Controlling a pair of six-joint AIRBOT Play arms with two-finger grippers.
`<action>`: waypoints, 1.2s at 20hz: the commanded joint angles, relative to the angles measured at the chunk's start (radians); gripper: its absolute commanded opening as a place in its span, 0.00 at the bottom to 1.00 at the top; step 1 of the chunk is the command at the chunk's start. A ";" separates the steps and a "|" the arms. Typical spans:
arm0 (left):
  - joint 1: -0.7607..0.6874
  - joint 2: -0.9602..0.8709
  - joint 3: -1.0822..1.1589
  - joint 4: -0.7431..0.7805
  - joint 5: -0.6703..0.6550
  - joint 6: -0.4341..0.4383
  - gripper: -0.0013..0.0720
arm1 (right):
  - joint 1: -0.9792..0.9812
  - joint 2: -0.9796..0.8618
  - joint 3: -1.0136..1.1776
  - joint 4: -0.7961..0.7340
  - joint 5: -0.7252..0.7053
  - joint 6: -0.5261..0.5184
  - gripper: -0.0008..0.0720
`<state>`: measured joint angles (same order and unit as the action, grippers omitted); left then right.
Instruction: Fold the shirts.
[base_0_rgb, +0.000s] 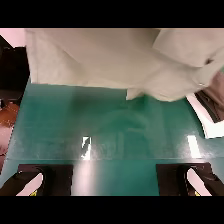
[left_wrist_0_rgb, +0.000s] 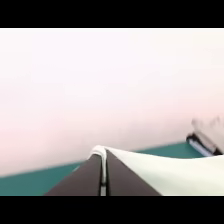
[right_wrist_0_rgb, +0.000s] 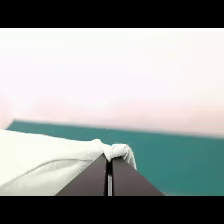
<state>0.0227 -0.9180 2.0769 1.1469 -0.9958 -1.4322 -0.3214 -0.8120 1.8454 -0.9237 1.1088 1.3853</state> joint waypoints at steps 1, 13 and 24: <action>0.001 0.099 0.054 0.001 0.061 0.000 0.05 | 0.000 0.003 0.231 -0.077 -0.007 0.037 0.03; 0.001 0.003 -0.471 0.121 -0.214 -0.009 0.05 | 0.053 -0.238 0.062 -0.232 0.391 0.135 0.03; 0.001 -0.524 -0.658 0.136 0.160 -0.007 0.05 | 0.224 -0.843 -0.098 -0.380 0.246 0.195 0.03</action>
<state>0.0227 -1.3491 1.4326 1.2839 -0.9962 -1.4403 -0.1333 -1.5402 1.7676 -1.2530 1.4914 1.5818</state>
